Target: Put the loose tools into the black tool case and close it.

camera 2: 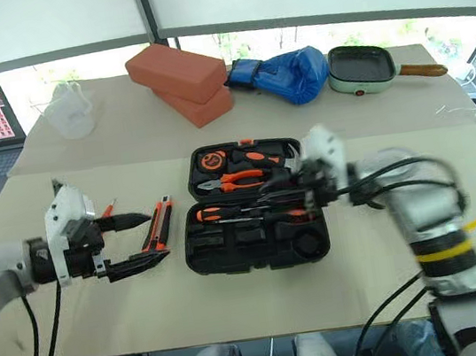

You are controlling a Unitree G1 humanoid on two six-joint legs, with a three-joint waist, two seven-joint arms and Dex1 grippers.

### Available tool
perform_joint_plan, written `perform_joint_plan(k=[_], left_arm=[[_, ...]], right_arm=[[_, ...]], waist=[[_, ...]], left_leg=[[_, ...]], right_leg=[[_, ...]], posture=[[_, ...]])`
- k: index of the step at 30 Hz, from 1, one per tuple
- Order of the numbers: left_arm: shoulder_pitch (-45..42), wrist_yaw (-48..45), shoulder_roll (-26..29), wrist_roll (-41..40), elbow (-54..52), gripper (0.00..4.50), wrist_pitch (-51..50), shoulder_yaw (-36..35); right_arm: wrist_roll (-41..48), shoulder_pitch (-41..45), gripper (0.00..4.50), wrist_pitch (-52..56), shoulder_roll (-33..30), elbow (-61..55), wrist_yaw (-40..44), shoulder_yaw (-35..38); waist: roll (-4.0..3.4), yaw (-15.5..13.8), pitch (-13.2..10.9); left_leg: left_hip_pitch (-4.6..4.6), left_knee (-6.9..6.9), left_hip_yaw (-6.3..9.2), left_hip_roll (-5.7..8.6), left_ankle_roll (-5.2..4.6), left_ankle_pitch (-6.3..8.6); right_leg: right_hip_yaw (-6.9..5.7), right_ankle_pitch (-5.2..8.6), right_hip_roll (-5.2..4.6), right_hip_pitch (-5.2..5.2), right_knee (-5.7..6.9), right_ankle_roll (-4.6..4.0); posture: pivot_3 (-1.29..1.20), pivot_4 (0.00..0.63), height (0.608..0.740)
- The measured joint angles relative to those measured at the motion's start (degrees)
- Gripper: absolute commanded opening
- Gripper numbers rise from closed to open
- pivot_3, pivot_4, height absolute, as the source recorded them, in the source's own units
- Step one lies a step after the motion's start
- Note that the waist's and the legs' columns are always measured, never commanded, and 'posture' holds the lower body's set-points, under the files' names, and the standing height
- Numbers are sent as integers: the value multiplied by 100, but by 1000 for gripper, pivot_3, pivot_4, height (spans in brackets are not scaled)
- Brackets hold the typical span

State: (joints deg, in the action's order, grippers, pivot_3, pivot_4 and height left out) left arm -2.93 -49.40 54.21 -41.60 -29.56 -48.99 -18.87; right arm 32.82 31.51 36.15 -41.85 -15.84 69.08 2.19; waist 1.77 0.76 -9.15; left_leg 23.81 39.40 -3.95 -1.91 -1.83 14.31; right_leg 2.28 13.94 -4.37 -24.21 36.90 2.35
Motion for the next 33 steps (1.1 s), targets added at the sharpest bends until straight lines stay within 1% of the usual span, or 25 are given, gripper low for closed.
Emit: perform_joint_plan(k=[2, 3, 5, 7, 10, 12, 16, 17, 18, 22, 25, 26, 29, 30, 31, 33], left_arm=[[719, 174, -86, 112, -125, 4500, -1, -675], [1157, 213, -161, 200, -143, 4500, 2, -1076], [1834, 262, -312, 387, -90, 4500, 4, -1660], [2391, 275, -476, 575, -71, 4500, 28, -2180], [2981, 284, -679, 834, 115, 4500, 147, -2779], [3233, 234, -720, 996, 265, 4500, 273, -2935], [3161, 154, -632, 1106, 484, 4500, 399, -2934], [2972, 156, -491, 1119, 610, 4500, 375, -2836], [2656, 156, -219, 1121, 786, 4500, 338, -2681], [1564, 170, 488, 1060, 1183, 4500, -38, -2049], [778, 170, 880, 957, 1462, 4500, -591, -1324], [322, 177, 991, 919, 1609, 4500, -858, -941], [-707, 240, 1112, 1002, 2038, 4500, -1258, 22], [-1174, 267, 1100, 1094, 2281, 4500, -1348, 473], [-1394, 280, 1089, 1146, 2433, 4500, -1378, 691], [-2263, 330, 912, 1396, 3088, 4500, -1490, 1353]], right_arm=[[389, -221, 3557, 302, -172, -401, 119, 62], [535, -308, 3787, 426, -269, -535, 153, 70], [701, -341, 4485, 559, -390, -667, 165, 98], [815, -341, 4485, 568, -462, -766, 159, 114], [903, -371, 4485, 568, -468, -840, 96, 108], [906, -395, 4485, 567, -468, -844, 59, 106], [904, -486, 4485, 556, -469, -868, 38, 82], [903, -500, 4485, 556, -476, -885, 8, 86], [903, -507, 4485, 556, -463, -913, -59, 77], [907, -536, 4485, 555, -426, -1117, -242, 81], [906, -574, 4485, 556, -382, -1229, -422, 84], [906, -612, 4485, 555, -348, -1294, -511, 98], [905, -715, 4485, 552, -297, -1422, -707, 97], [905, -790, 4485, 551, -275, -1494, -794, 103], [905, -806, 4485, 551, -262, -1530, -826, 82], [914, -971, 4485, 551, -267, -1726, -960, 119]], waist=[[0, 32, -1], [-2, 49, -1], [0, 53, -2], [1, 23, -3], [2, -17, -3], [6, -54, -3], [9, -103, -1], [9, -124, -1], [11, -151, -1], [13, -126, -1], [14, -79, -1], [15, -70, -2], [15, -59, -2], [17, -61, -3], [17, -62, -3], [22, -65, -5]], left_leg=[[-6, -13, -7, 0, 0, 0], [-10, -20, -14, 0, 1, 0], [-13, -21, -15, -1, 2, -1], [-16, -21, -15, -1, 3, -1], [-17, -22, -15, 3, 3, -1], [-16, -21, -15, 4, 3, -1], [-15, -21, -15, 3, 4, -1], [-16, -21, -13, 3, 7, -2], [-14, -21, -5, 2, 14, -7], [-10, -26, -8, -2, 17, -9], [-8, -37, -10, -1, 18, -10], [-7, -40, -9, -1, 20, -11], [-6, -41, -9, 5, 22, -13], [-5, -40, -9, 7, 24, -15], [-3, -39, -9, 13, 23, -15], [-2, -38, -8, 15, 24, -16]], right_leg=[[6, 1, -4, 0, -10, -4], [9, 2, -7, -2, -12, -6], [7, 3, -6, -3, -13, -11], [5, 4, -7, -1, -14, -13], [3, 4, -14, 1, -18, -14], [0, 4, -17, 2, -21, -14], [-1, 4, -20, 0, -22, -17], [-3, 4, -19, 0, -18, -18], [-13, 3, -15, -3, -16, -25], [-15, -2, -12, -5, -18, -29], [-14, -3, -8, -10, -17, -27], [-15, -3, -4, -12, -19, -28], [-14, -2, 2, -11, -15, -27], [-14, -1, 5, -12, -16, -26], [-14, -1, 7, -11, -14, -26], [-14, -1, 10, -12, -14, -26]], posture=[[0, 150, 738], [0, 150, 738], [0, 150, 738], [0, 150, 738], [0, 150, 738], [0, 150, 738], [0, 150, 738], [0, 150, 738], [0, 150, 738], [0, 150, 738], [0, 150, 738], [0, 150, 738], [0, 150, 738], [0, 150, 738], [0, 150, 738], [0, 150, 738]])
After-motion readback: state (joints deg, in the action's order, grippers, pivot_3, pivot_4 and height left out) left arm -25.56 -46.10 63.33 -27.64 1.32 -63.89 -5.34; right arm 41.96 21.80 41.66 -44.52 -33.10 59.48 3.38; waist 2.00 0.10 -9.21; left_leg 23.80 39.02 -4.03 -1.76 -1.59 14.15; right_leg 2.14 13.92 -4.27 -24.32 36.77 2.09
